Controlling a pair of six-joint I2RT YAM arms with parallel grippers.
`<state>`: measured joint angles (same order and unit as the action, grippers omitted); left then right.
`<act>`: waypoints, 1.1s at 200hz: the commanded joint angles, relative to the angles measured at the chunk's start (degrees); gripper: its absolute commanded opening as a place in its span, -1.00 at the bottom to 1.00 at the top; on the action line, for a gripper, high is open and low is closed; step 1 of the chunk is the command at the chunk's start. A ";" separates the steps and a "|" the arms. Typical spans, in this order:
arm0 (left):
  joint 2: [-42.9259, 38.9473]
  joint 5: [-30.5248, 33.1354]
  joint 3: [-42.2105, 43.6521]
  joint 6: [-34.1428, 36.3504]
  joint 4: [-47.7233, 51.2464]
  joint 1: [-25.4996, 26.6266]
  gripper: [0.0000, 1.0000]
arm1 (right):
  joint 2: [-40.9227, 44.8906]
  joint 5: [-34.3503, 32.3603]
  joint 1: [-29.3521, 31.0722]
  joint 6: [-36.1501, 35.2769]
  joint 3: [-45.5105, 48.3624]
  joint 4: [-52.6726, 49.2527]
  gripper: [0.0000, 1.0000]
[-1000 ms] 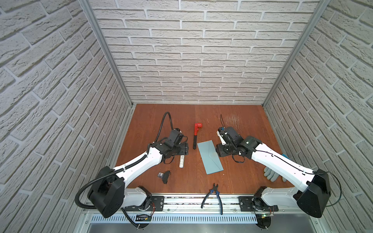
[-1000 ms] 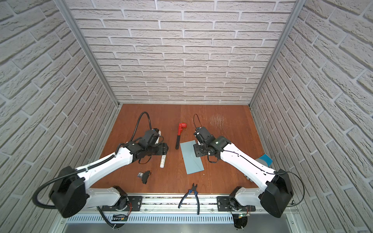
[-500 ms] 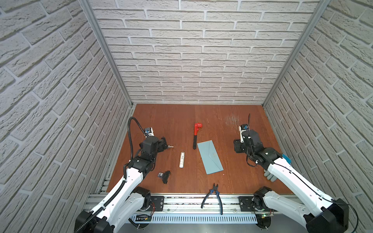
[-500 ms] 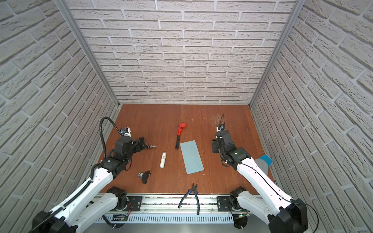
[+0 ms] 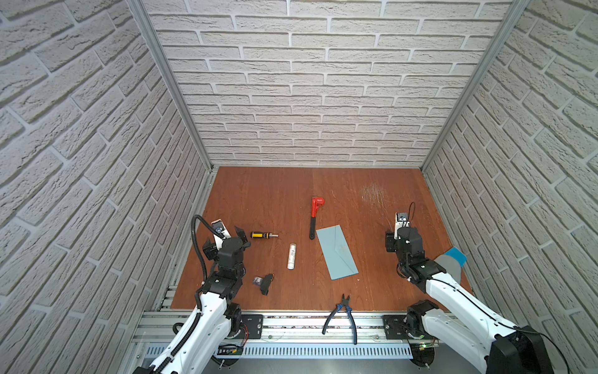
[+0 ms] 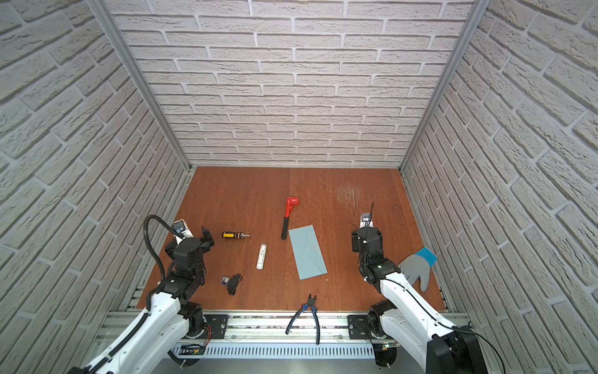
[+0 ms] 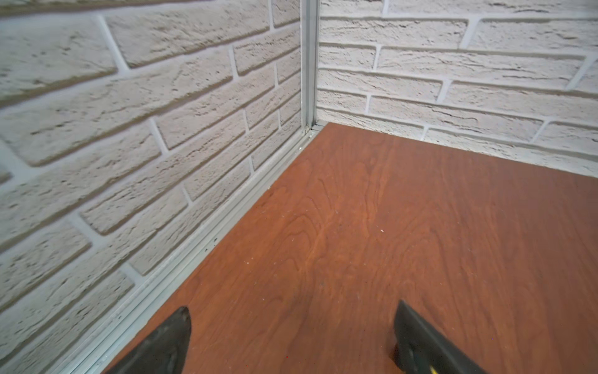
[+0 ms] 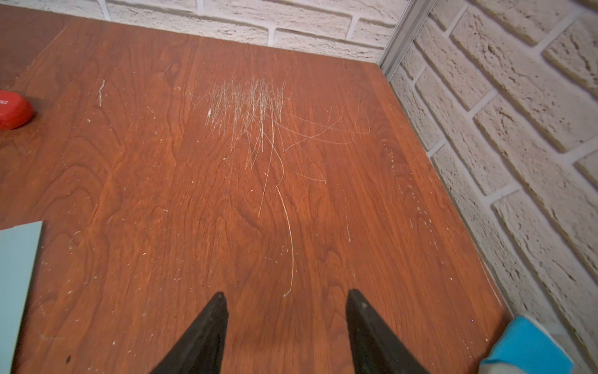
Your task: Place the letter into the envelope and seal it
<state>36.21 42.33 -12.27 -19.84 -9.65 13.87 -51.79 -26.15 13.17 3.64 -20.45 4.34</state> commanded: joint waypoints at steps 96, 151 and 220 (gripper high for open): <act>10.70 -5.60 9.15 7.67 -28.47 -10.06 0.96 | -11.21 8.12 -4.80 -2.18 6.12 30.81 0.22; 20.70 -16.62 7.76 4.61 -36.59 -17.59 0.96 | -21.67 14.94 -6.25 -4.44 3.73 40.68 0.22; 33.31 -21.92 6.78 4.02 -50.52 -20.37 0.95 | -32.23 16.97 -8.01 -3.39 4.03 51.10 0.22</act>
<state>68.05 22.50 -4.49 -15.25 -50.02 -6.07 -84.64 -10.22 6.09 -0.03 -15.97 48.40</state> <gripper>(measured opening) 0.981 0.610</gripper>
